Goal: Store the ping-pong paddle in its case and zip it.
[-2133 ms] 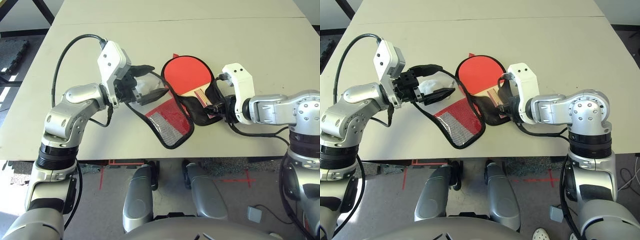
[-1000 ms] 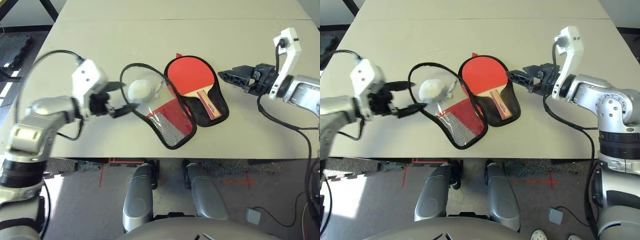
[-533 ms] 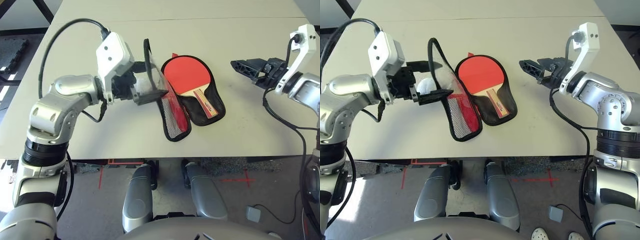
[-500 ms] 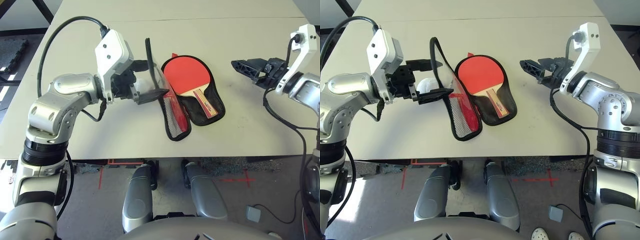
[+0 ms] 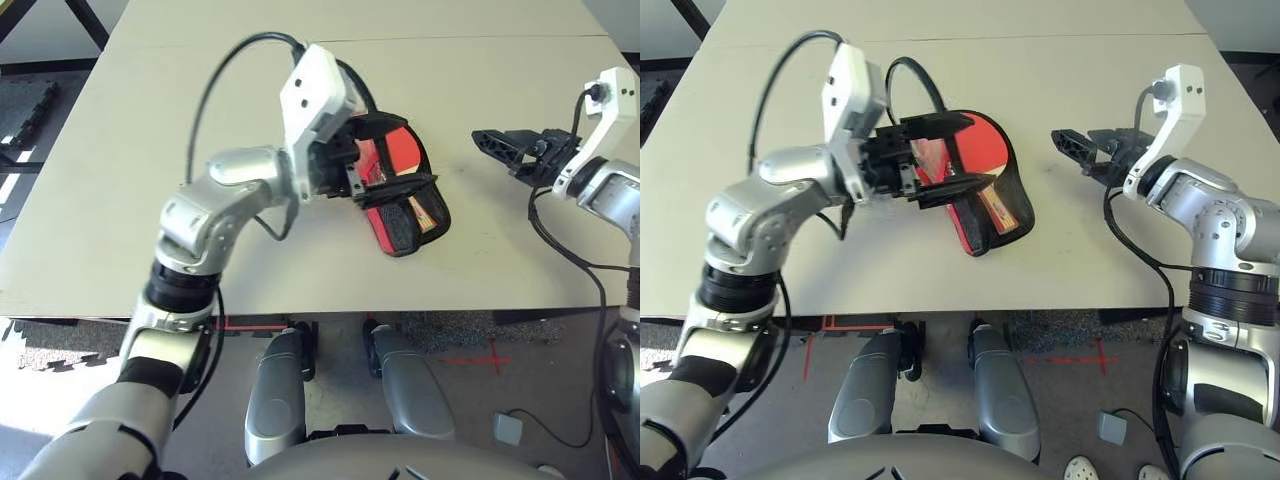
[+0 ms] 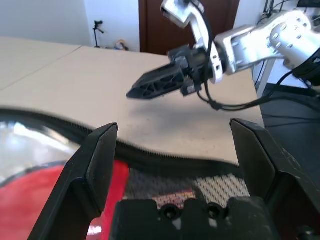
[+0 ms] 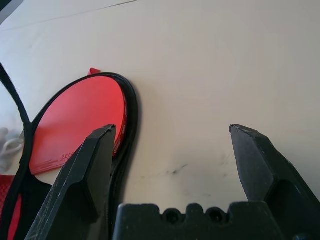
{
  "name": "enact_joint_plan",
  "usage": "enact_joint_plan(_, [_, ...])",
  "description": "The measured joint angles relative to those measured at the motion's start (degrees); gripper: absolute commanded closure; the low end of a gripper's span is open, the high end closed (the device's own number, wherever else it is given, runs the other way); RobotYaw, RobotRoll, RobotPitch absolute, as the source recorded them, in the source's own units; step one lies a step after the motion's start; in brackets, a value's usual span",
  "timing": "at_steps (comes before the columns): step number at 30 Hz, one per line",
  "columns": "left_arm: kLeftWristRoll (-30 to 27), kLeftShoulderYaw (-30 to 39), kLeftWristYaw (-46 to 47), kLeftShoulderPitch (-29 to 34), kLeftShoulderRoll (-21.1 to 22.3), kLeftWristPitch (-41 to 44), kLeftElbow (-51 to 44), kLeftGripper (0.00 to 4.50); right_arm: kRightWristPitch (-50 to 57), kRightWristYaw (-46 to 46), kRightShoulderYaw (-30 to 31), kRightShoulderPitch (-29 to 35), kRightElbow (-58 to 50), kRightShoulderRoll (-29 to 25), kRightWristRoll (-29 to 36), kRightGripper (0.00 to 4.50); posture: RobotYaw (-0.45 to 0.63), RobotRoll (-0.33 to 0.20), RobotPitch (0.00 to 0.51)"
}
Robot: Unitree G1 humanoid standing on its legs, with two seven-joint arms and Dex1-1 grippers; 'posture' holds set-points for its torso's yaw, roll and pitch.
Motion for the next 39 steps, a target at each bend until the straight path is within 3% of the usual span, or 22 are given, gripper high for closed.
enact_joint_plan(8, [6.71,-1.87,2.41,0.82,-6.28,-9.46,12.77,0.00,0.09,-0.45,-1.27,0.34,0.43,0.04,-0.71,0.01,-0.01,0.000,0.255])
enact_joint_plan(13, [7.48,-0.87,2.37,0.04,-5.60,-9.91,12.81,0.00,0.74,-0.44,-1.28,1.16,0.38,0.21,-0.63,0.01,0.00,0.000,0.259])
enact_joint_plan(21, [7.92,1.99,-0.54,-0.12,3.24,-8.45,9.09,0.00,8.21,1.08,-1.02,0.86,0.50,0.78,1.70,0.01,0.01,0.000,0.259])
enact_joint_plan(30, [5.82,5.39,-4.98,4.08,15.49,-1.33,-1.17,0.00,17.00,0.46,2.21,-1.52,0.76,6.35,2.10,0.01,0.06,0.000,0.261])
enact_joint_plan(39, [4.12,7.88,-4.75,5.26,17.80,2.19,-5.20,0.00,21.79,0.49,4.08,-2.83,0.73,8.62,2.04,0.01,0.08,0.000,0.261])
